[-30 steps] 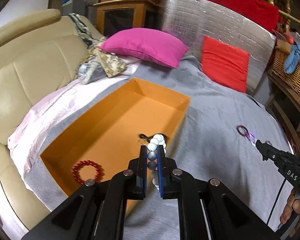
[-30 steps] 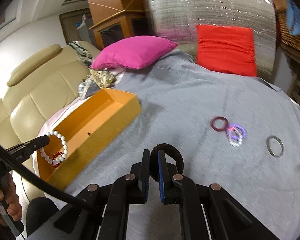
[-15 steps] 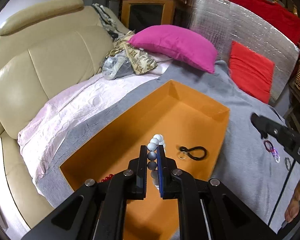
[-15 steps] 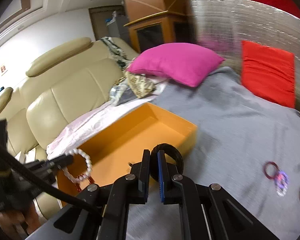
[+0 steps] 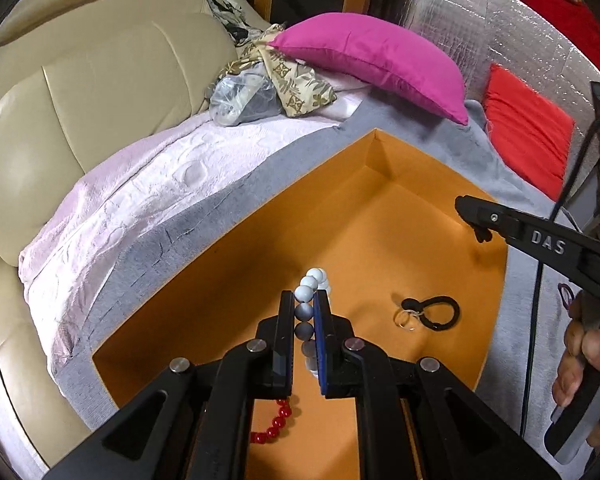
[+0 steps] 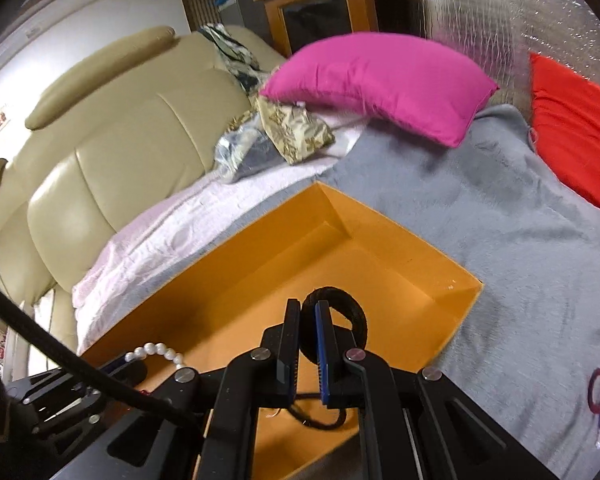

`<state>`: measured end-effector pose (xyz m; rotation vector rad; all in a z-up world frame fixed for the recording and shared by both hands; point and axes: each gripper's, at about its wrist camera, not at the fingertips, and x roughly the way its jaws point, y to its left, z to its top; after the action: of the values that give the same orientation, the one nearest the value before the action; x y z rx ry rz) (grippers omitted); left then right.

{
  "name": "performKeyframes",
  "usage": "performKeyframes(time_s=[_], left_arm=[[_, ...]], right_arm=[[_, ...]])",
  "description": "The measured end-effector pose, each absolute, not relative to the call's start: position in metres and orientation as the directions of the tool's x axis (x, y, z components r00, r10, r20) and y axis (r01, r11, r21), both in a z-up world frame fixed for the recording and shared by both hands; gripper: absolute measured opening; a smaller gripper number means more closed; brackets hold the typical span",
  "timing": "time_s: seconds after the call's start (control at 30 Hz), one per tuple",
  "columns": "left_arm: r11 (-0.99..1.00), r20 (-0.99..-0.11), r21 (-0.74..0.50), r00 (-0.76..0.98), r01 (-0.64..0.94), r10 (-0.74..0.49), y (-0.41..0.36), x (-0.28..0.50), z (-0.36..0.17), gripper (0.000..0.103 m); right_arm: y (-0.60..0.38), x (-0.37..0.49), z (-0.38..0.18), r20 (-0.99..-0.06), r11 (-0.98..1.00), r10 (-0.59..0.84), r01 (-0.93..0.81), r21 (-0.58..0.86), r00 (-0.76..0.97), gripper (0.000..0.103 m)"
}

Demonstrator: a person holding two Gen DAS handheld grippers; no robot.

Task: Organize jewelry
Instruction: 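Lower the white bead bracelet with the left tool while the right tool lowers the dark ring into the box, then open the right tool dropping the dark ring while the left tool releases the white bracelet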

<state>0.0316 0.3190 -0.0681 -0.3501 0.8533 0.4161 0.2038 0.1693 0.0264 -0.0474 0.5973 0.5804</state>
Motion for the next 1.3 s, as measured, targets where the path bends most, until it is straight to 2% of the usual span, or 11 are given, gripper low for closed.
performKeyframes(time_s=[0.27, 0.8, 0.83, 0.87, 0.9, 0.93, 0.97, 1.0, 1.3], left_arm=[[0.859, -0.795, -0.125, 0.568, -0.496, 0.212, 0.325, 0.039, -0.078, 0.009], [0.85, -0.806, -0.142, 0.557, -0.507, 0.198, 0.332, 0.04, -0.086, 0.01], [0.846, -0.805, -0.149, 0.559, -0.512, 0.197, 0.334, 0.04, -0.085, 0.011], [0.84, -0.802, -0.157, 0.563, -0.519, 0.198, 0.335, 0.038, -0.084, 0.016], [0.836, -0.8, -0.159, 0.564, -0.525, 0.203, 0.337, 0.038, -0.084, 0.031], [0.83, -0.8, -0.152, 0.56, -0.536, 0.215, 0.337, 0.036, -0.083, 0.04], [0.828, -0.798, -0.149, 0.561, -0.541, 0.222, 0.337, 0.035, -0.082, 0.052], [0.827, -0.791, -0.149, 0.567, -0.543, 0.23, 0.337, 0.033, -0.08, 0.054], [0.819, -0.769, -0.156, 0.588, -0.552, 0.249, 0.333, 0.021, -0.064, 0.055]], right_arm=[[0.185, 0.23, 0.012, -0.613, 0.845, 0.471, -0.525, 0.106, 0.635, 0.008], [0.196, 0.248, 0.006, -0.642, 0.866, 0.434, -0.49, 0.102, 0.632, 0.009], [0.196, 0.249, 0.006, -0.644, 0.866, 0.436, -0.487, 0.111, 0.629, 0.013], [0.194, 0.249, 0.007, -0.642, 0.867, 0.436, -0.485, 0.114, 0.63, 0.016], [0.193, 0.247, 0.007, -0.638, 0.869, 0.434, -0.481, 0.113, 0.635, 0.027], [0.191, 0.247, 0.008, -0.634, 0.87, 0.437, -0.478, 0.118, 0.638, 0.046], [0.188, 0.247, 0.009, -0.628, 0.869, 0.445, -0.476, 0.133, 0.638, 0.057], [0.186, 0.245, 0.01, -0.621, 0.868, 0.452, -0.476, 0.142, 0.64, 0.067], [0.14, 0.222, 0.029, -0.541, 0.865, 0.492, -0.455, 0.212, 0.683, 0.067]])
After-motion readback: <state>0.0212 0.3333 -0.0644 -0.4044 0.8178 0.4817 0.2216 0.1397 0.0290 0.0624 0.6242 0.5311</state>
